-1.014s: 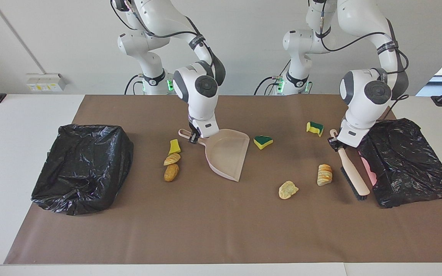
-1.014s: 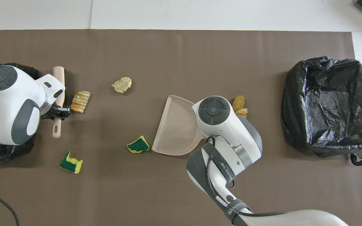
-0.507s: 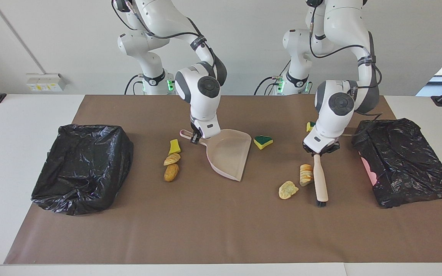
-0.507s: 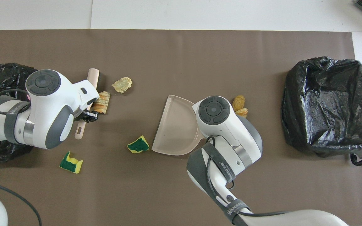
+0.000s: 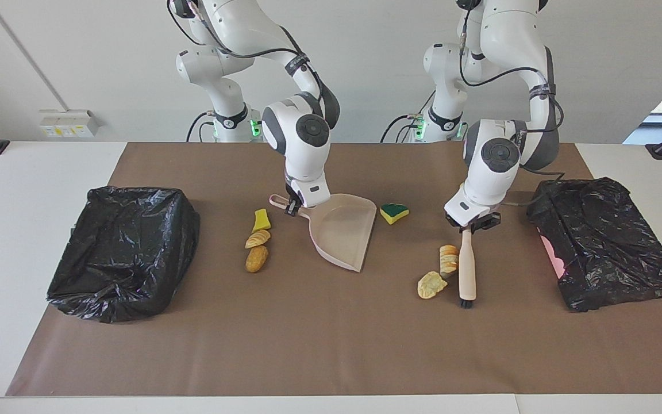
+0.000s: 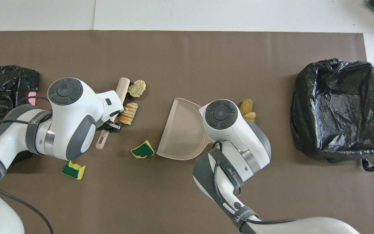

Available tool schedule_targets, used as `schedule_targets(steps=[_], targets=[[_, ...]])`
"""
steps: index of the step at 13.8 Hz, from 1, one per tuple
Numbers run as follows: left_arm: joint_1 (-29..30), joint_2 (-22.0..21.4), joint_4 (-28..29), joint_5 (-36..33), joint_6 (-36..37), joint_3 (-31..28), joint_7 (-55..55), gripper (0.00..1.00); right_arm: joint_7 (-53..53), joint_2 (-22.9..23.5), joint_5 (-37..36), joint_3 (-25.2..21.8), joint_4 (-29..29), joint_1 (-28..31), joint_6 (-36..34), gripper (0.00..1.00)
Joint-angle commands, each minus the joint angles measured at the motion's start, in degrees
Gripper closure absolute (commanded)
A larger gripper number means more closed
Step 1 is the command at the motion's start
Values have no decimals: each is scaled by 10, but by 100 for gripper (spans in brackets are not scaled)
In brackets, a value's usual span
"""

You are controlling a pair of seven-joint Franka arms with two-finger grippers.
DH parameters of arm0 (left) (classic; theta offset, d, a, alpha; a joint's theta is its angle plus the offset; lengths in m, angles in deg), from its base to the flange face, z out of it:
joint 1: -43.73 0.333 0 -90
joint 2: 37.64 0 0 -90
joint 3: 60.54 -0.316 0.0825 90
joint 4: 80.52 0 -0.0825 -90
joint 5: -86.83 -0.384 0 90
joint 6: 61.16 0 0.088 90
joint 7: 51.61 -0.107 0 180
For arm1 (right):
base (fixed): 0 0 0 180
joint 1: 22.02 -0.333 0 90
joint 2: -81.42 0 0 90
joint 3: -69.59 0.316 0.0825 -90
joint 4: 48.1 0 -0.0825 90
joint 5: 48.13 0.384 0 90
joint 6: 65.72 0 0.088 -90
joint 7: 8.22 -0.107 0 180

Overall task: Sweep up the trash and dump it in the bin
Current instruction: 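Sweep the bread and sponge into the dustpan with the left gripper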

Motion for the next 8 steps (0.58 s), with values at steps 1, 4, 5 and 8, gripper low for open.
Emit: schedule_targets(steps=[1, 4, 5, 8], targets=[[-26, -19, 16, 29, -3, -8, -4, 100, -22, 2, -10, 2, -2, 1, 2, 100], [-45, -23, 17, 30, 2, -7, -12, 100, -22, 2, -10, 2, -2, 1, 2, 100], [-61, -26, 20, 30, 2, -8, -13, 100, -22, 2, -10, 2, -2, 1, 2, 100], [-104, -35, 30, 37, 2, -7, -25, 100, -22, 2, -10, 2, -2, 1, 1, 100]])
